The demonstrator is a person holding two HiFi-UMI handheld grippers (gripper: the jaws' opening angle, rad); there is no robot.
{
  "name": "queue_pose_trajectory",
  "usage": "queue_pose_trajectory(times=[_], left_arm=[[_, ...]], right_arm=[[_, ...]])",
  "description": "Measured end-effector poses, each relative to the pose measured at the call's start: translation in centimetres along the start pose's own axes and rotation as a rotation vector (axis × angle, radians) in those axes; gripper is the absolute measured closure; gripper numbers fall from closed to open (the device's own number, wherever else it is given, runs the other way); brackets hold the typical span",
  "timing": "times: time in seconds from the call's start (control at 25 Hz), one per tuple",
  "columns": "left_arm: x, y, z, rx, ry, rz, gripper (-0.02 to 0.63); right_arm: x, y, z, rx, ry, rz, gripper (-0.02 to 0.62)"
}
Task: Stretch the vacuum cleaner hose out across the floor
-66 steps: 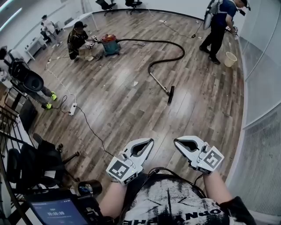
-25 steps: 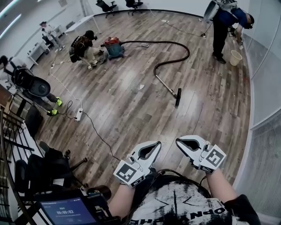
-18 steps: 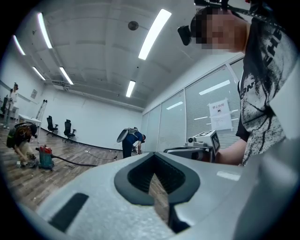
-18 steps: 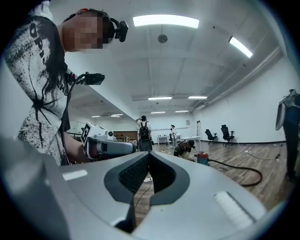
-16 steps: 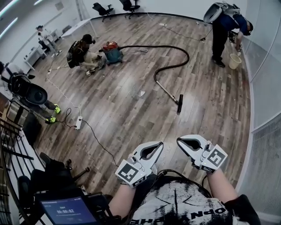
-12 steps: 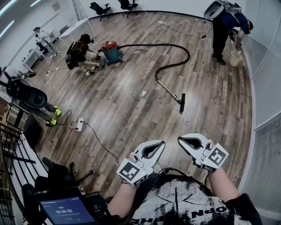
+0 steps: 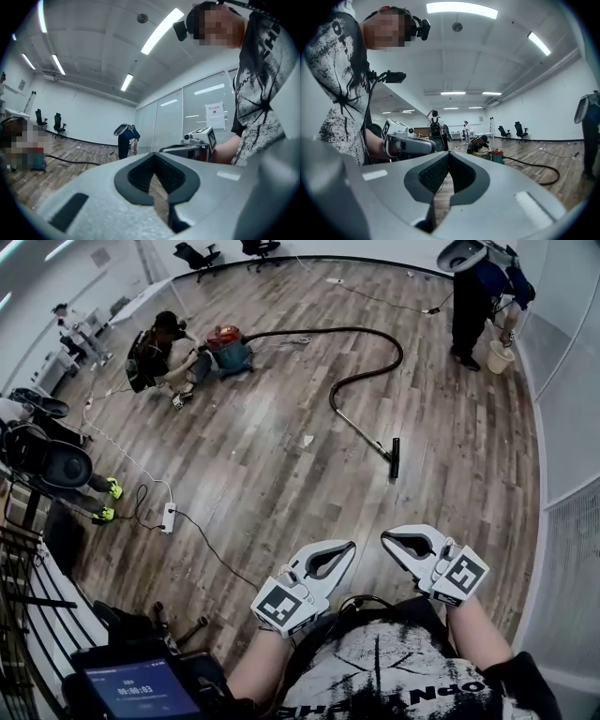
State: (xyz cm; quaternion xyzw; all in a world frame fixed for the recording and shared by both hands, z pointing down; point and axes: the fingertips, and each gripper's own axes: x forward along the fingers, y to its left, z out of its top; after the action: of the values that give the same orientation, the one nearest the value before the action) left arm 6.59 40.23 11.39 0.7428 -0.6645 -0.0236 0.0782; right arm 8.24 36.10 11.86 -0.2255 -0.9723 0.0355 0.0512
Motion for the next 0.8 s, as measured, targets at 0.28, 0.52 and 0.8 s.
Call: queue_pose_trajectory(times=[0.28, 0.52, 0.8], left_arm=[[0.4, 2.5, 1.1, -0.012, -0.022, -0.017, 0.606], [4.1, 6.6, -1.1, -0.028, 0.010, 0.037, 0.606], [6.9, 11.2, -0.1, -0.055, -0.003, 0.153, 0.606]], right_arm=[[1.7, -1.7, 0.2, 0.014, 0.029, -0.023, 0.589], [4.4, -6.9, -1.9, 0.017, 0.029, 0.059, 0.588], [6.5, -12.4, -0.8, -0.010, 0.014, 0.143, 0.589]])
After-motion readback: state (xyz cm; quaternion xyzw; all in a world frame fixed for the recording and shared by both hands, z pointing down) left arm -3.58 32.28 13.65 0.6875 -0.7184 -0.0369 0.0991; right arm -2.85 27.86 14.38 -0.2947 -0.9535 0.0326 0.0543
